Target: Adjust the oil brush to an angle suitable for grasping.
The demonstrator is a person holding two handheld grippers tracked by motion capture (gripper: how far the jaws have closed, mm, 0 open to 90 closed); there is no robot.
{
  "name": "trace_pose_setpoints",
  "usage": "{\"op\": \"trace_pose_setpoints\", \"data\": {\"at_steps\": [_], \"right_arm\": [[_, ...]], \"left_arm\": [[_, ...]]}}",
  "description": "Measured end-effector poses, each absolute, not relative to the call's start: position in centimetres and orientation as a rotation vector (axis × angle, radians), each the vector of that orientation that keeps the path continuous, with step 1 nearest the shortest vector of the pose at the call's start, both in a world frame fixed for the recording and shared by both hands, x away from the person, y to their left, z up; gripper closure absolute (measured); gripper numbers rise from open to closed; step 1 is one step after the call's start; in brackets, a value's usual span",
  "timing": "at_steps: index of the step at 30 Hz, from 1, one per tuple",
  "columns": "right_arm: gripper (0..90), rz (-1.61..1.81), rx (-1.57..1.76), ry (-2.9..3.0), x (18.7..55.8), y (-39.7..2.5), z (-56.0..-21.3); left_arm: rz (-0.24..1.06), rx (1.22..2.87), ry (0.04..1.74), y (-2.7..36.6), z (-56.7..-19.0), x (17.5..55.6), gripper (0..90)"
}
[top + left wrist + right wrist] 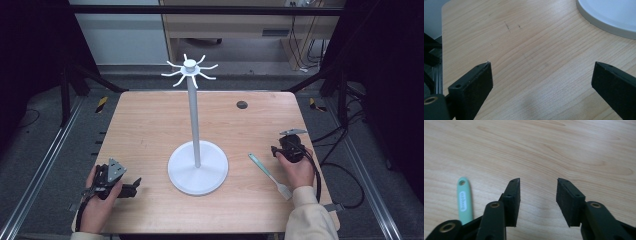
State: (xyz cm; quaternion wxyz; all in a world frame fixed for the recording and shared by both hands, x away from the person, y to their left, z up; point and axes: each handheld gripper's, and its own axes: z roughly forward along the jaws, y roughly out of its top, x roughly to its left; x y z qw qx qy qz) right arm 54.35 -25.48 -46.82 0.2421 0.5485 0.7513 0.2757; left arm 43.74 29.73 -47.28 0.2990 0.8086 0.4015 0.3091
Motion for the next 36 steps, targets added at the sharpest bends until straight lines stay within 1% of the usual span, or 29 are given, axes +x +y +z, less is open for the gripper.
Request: {"op": "trace_pose_setpoints", "data": {"at_steps": [1,2,3,4,5,6,7,9,10,11,13,22,27,36], "right_arm": [[58.1,0.749,1.476,2.068,54.3,-25.2,-46.8],[58.1,0.749,1.476,2.068,54.3,-25.2,-46.8],[63.4,0.737,1.441,2.103,54.1,-24.7,-46.9],[66.1,0.733,1.432,2.119,54.1,-24.5,-47.0],[66.1,0.733,1.432,2.119,54.1,-24.5,-47.0],[71.7,0.733,1.413,2.149,54.0,-24.1,-47.1],[74.6,0.735,1.41,2.161,54.0,-24.0,-47.1],[79.7,0.74,1.389,2.186,53.9,-23.9,-47.2],[79.7,0.74,1.389,2.186,53.9,-23.9,-47.2],[83.9,0.747,1.371,2.21,53.8,-23.7,-47.3],[86.9,0.753,1.368,2.228,53.7,-23.5,-47.3],[90.0,0.821,1.348,2.32,53.8,-22.1,-47.7],[90.0,0.809,1.339,2.34,54.0,-21.3,-47.9],[90.0,0.801,1.357,2.355,54.2,-21.1,-48.2]], "left_arm": [[0.821,2.152,1.064,29.7,-47.3,43.8,3.1],[0.821,2.152,1.064,29.7,-47.3,43.8,3.2],[0.821,2.154,1.063,29.7,-47.3,43.8,3.2],[0.822,2.153,1.062,29.7,-47.3,43.7,3.2],[0.822,2.153,1.062,29.7,-47.3,43.7,3.3],[0.817,2.155,1.061,29.7,-47.3,43.7,3.2],[0.817,2.156,1.062,29.7,-47.3,43.7,3.2],[0.819,2.155,1.063,29.7,-47.3,43.7,3.2],[0.819,2.155,1.063,29.7,-47.3,43.7,3.3],[0.818,2.155,1.062,29.7,-47.3,43.7,3.2],[0.819,2.152,1.063,29.7,-47.3,43.7,3.2],[0.821,2.157,1.061,29.7,-47.3,43.8,3.3],[0.821,2.157,1.061,29.6,-47.3,43.7,3.2],[0.819,2.16,1.059,29.6,-47.3,43.7,3.2]]}}
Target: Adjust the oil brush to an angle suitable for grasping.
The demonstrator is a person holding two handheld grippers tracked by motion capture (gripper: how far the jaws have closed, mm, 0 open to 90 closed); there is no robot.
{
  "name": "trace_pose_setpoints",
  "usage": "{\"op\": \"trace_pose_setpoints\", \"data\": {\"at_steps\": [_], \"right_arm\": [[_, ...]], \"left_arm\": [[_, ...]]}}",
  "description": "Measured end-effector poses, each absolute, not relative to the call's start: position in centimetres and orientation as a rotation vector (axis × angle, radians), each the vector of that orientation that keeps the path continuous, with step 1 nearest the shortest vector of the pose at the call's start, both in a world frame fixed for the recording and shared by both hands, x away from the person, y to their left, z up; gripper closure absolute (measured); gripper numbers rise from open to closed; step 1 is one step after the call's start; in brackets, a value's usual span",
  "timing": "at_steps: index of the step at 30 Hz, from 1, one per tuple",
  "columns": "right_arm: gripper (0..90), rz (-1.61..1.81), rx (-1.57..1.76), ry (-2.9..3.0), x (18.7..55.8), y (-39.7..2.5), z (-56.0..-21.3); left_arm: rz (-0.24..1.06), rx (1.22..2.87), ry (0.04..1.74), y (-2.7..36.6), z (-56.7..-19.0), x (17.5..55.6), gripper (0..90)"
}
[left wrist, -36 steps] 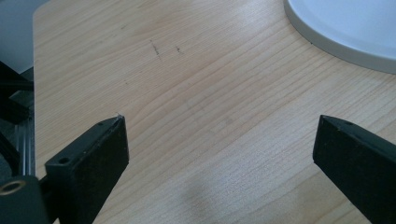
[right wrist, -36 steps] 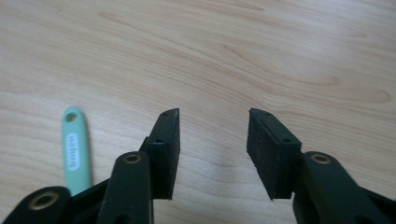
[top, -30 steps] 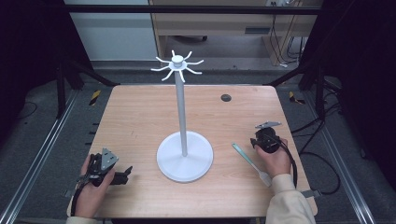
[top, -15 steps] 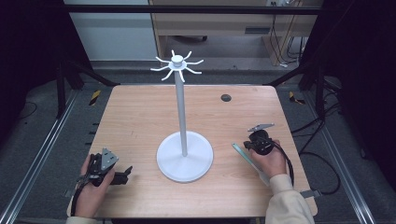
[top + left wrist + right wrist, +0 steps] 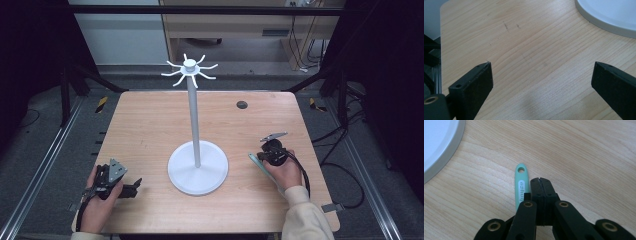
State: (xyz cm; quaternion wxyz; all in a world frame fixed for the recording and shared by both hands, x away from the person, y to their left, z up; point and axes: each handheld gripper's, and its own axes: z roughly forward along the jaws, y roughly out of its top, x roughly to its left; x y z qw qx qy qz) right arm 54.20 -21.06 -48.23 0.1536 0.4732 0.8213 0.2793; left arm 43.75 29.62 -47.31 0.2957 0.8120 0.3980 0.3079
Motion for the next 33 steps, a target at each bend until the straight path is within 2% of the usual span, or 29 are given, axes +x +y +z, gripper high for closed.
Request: {"op": "trace_pose_setpoints", "data": {"at_steps": [12,23,25,33], "right_arm": [[90.0,0.808,1.336,2.386,54.0,-20.6,-48.2],[90.0,0.911,1.242,2.551,52.7,-19.4,-47.9],[90.0,0.848,1.186,2.615,52.3,-18.7,-48.1],[90.0,0.894,1.176,2.55,51.8,-18.8,-46.8]], "left_arm": [[0.823,2.158,1.06,29.6,-47.3,43.7,3.5],[0.823,2.159,1.061,29.6,-47.3,43.7,3.4],[0.823,2.151,1.063,29.6,-47.3,43.7,3.3],[0.826,2.147,1.063,29.6,-47.2,43.7,3.2]]}}
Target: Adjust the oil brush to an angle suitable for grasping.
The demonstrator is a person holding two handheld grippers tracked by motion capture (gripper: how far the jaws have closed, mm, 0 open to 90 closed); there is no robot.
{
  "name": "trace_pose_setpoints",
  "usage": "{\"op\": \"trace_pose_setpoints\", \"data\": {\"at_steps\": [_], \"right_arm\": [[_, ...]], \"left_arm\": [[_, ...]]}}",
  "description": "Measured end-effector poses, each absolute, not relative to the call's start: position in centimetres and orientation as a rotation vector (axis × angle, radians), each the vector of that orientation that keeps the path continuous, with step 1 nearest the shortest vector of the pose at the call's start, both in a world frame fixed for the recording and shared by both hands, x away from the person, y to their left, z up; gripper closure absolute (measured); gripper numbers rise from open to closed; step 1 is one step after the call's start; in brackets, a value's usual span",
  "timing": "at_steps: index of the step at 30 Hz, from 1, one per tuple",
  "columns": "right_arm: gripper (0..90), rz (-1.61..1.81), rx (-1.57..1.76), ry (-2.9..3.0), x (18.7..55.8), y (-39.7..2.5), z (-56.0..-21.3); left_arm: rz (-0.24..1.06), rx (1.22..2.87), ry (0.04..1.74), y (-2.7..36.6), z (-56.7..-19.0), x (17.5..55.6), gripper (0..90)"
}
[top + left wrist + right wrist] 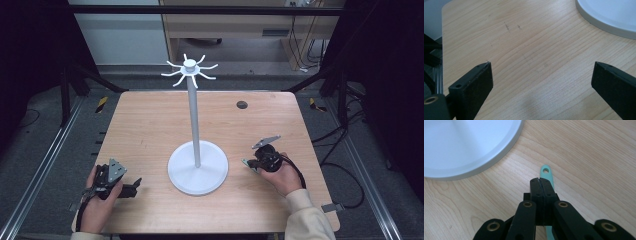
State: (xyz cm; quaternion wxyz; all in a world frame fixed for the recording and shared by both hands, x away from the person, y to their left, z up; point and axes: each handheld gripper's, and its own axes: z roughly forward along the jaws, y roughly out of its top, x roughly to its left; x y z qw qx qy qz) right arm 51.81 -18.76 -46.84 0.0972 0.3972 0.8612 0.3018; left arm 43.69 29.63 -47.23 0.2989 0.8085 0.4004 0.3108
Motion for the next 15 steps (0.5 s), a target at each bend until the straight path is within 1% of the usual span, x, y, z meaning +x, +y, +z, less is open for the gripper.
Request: {"op": "trace_pose_setpoints", "data": {"at_steps": [9,15], "right_arm": [[90.0,0.769,1.154,2.531,50.6,-19.3,-45.0],[89.0,0.687,1.164,2.568,50.1,-20.1,-44.5]], "left_arm": [[0.827,2.145,1.065,29.7,-47.2,43.7,3.2],[0.826,2.144,1.063,29.7,-47.2,43.7,3.2]]}}
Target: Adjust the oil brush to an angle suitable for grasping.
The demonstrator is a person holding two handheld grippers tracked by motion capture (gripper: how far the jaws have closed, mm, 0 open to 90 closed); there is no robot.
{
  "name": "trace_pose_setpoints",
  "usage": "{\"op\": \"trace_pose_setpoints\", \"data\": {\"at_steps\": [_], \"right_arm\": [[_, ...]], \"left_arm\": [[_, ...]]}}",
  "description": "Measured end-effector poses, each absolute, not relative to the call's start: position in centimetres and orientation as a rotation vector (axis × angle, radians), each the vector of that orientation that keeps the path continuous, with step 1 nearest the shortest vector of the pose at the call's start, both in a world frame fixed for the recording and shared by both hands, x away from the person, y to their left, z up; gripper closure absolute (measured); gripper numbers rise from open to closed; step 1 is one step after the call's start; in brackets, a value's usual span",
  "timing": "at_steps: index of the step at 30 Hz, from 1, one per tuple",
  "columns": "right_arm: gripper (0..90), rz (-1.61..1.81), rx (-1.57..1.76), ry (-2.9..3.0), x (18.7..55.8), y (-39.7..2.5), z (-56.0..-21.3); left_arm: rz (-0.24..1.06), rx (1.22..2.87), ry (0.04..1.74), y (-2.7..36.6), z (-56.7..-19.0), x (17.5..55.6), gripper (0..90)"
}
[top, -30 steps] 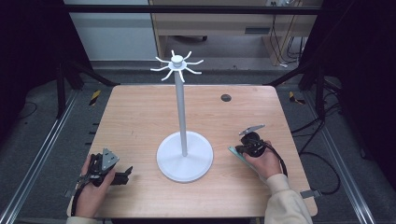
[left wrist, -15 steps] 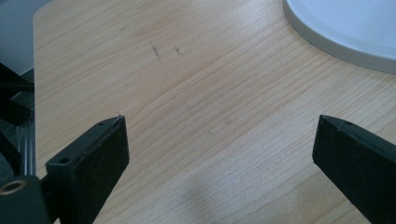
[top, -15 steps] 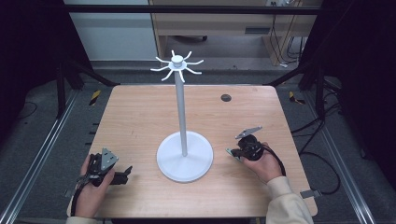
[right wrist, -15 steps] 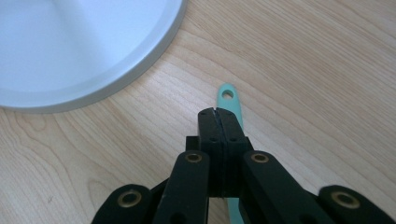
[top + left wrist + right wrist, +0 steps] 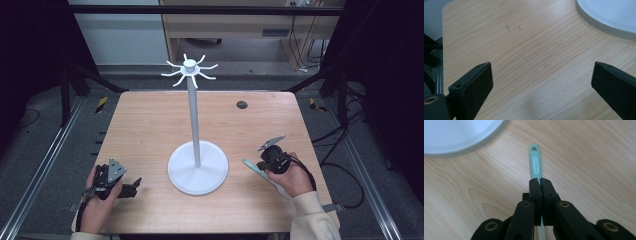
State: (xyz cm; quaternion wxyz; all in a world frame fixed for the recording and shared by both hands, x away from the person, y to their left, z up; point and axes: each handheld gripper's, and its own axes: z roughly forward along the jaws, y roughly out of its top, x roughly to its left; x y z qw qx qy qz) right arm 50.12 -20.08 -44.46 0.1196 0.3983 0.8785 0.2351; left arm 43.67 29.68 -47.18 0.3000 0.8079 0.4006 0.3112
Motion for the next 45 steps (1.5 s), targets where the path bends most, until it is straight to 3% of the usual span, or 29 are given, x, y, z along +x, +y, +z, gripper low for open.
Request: {"op": "trace_pose_setpoints", "data": {"at_steps": [20,45], "right_arm": [[70.8,0.439,1.167,2.707,49.7,-21.4,-45.2],[77.4,0.346,1.164,2.766,50.4,-20.9,-46.7]], "left_arm": [[0.822,2.149,1.06,29.6,-47.2,43.7,3.3],[0.817,2.159,1.056,29.5,-47.3,43.7,3.3]]}}
